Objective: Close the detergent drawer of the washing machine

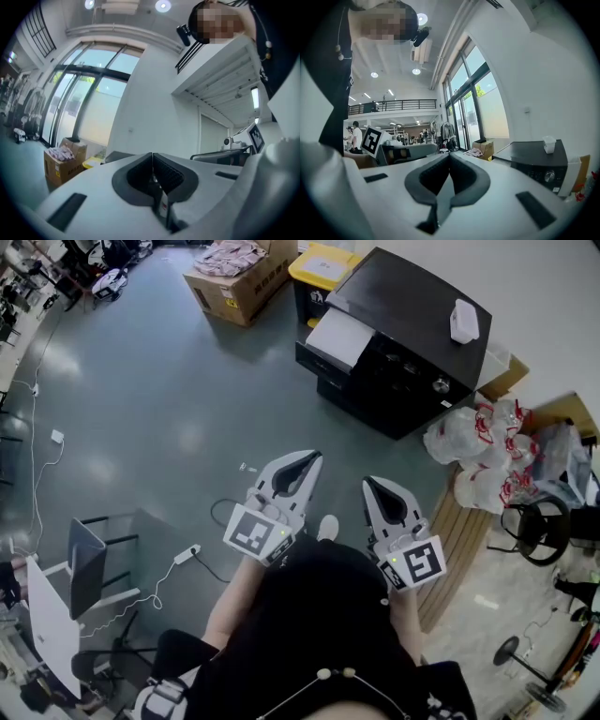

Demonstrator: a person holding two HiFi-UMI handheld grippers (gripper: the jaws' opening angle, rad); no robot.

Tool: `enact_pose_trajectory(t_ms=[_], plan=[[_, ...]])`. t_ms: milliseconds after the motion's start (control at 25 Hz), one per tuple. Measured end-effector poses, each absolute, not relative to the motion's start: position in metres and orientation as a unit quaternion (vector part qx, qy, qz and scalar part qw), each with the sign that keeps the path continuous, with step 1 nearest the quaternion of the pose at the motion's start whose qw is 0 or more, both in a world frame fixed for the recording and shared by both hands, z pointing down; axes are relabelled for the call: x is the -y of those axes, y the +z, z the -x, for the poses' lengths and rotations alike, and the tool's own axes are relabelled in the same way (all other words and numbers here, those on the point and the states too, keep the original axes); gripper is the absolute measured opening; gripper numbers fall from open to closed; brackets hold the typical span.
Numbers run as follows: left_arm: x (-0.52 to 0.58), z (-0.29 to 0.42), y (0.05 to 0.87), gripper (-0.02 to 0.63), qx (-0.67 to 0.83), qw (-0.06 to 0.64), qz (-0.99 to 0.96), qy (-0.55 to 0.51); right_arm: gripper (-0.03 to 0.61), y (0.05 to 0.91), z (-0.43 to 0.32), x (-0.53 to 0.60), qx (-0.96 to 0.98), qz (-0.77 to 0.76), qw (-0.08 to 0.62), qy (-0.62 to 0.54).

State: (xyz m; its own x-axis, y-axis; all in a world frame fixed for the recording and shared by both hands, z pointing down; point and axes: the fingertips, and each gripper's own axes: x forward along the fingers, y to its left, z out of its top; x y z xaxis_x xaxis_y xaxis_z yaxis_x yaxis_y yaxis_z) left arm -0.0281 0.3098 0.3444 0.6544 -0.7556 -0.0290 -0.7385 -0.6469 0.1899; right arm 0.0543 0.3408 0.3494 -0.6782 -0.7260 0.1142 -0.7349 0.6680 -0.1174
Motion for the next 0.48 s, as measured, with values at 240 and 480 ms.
enact_pose_trajectory(t_ms=[240,480], plan=[[-0.312,0.045,0.333,0.005,0.409,-0.028,-0.911,-0.039,0.005,0.358,-0.044,-0.340,0.920,-0.382,0.041,0.075],[-0.302,0.057,0.352,0.006,0.378,0.027,-0.925,-0.031,0.006,0.367,-0.022,-0.331,0.927,-0.363,0.054,0.074]])
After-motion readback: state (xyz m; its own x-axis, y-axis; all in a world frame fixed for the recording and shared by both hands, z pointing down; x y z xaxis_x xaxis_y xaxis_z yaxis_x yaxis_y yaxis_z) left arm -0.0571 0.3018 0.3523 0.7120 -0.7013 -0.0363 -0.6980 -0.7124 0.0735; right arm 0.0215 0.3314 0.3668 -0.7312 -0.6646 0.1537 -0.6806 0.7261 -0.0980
